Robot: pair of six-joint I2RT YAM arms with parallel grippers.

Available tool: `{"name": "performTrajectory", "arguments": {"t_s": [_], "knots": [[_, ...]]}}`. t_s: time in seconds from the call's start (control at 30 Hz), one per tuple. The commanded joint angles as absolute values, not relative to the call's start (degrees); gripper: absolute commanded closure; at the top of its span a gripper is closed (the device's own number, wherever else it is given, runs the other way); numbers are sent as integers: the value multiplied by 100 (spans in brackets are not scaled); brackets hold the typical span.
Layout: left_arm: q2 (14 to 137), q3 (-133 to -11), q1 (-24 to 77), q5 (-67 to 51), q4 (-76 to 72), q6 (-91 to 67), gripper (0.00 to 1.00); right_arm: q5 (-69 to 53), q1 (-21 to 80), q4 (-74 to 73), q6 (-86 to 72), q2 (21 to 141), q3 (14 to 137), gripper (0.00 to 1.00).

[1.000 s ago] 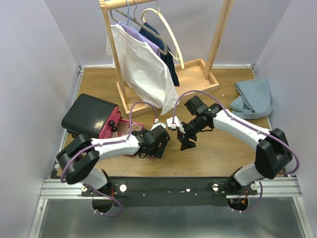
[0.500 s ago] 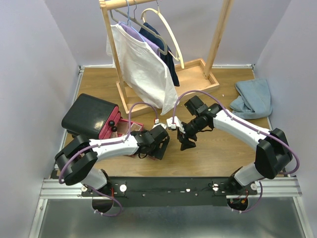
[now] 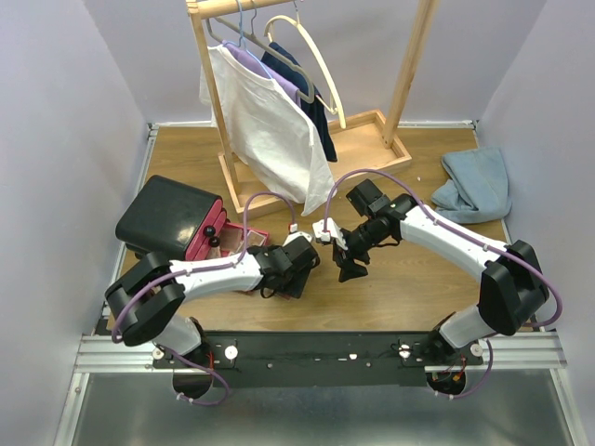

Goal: Organize the makeup
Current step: Pick up the makeup from the center of the board, then place the makeup in the drawer.

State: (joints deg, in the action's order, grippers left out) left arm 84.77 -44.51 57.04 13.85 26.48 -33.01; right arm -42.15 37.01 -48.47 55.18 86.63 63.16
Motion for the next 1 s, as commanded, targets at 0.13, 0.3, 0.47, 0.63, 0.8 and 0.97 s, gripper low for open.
{"name": "performTrajectory", "arguments": {"t_s": [0.13, 0.3, 0.47, 0.63, 0.8, 0.97], "knots": [[7208, -4482, 5722, 1810, 3312, -3472, 56, -4148, 3656, -4772, 5590, 8640, 6293, 32], [6409, -4640, 5669, 2423, 3778, -3489, 57, -4166, 3656, -4781, 5590, 8640, 6302, 32], [6205, -4764, 5178, 2909, 4210, -3332, 57, -4175, 3656, -4781, 5599, 8648, 6302, 32], [6372, -4764, 4510, 3076, 4114, -3164, 58, -4184, 3665, -4781, 5599, 8640, 6310, 32], [6731, -4913, 4237, 3252, 4008, -3085, 60, -4184, 3656, -4790, 5590, 8640, 6302, 32], [7154, -4975, 4008, 3235, 3911, -2962, 47, -4184, 3656, -4790, 5607, 8640, 6302, 32]]}}
